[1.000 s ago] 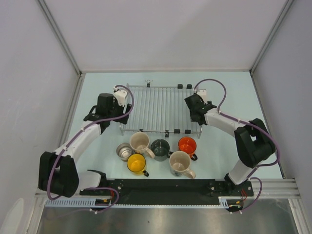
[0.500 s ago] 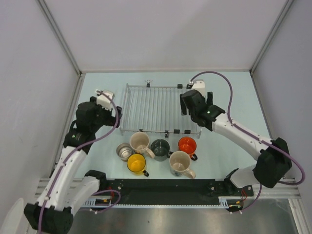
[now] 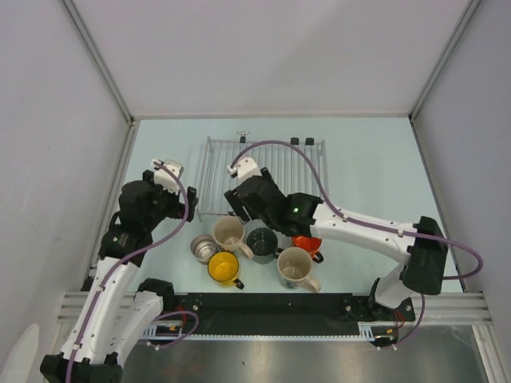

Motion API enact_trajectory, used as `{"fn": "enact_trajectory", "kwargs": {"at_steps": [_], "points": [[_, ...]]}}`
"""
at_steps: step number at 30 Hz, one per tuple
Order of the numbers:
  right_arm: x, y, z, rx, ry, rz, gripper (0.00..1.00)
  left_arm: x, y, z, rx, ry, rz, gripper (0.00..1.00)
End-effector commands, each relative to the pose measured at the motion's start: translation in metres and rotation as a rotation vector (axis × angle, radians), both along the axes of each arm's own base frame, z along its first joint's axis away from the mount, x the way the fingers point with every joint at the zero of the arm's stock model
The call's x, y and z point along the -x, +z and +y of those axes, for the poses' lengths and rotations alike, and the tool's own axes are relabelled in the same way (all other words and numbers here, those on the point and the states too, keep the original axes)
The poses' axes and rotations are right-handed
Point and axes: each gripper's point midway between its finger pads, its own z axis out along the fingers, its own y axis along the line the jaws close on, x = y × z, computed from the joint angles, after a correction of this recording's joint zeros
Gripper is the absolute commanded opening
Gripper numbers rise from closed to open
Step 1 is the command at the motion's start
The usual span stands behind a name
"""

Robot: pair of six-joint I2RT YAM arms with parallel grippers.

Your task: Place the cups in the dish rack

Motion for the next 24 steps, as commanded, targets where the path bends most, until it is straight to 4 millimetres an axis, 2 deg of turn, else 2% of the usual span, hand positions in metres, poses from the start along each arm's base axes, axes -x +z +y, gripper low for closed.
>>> {"fn": "enact_trajectory", "kwargs": {"at_steps": [1,4,6,12,14,23,24], "points": [[0.012,-0.025,0.027,0.060,0.100,0.067,0.72,-0.005,-0.001,0.007,-0.006,0.025,-0.014,1.00],[0.016,-0.044,0.038,0.080,0.122,0.100,0.65,-0.007,-0.001,0.011,-0.006,0.043,-0.020,1.00],[0.018,-0.055,0.042,0.085,0.127,0.123,0.64,-0.008,-0.002,0.015,-0.011,0.056,-0.020,1.00],[0.027,-0.068,0.057,0.081,0.160,0.161,0.62,-0.012,-0.005,0.021,-0.017,0.074,-0.026,1.00],[0.028,-0.078,0.060,0.095,0.164,0.177,0.59,-0.013,-0.008,0.021,-0.014,0.080,-0.020,1.00],[0.033,-0.109,0.066,0.120,0.164,0.245,0.30,-0.017,-0.014,0.023,-0.011,0.089,-0.013,1.00],[0.033,-0.110,0.066,0.121,0.163,0.247,0.22,-0.018,-0.013,0.023,-0.011,0.091,-0.016,1.00]]}}
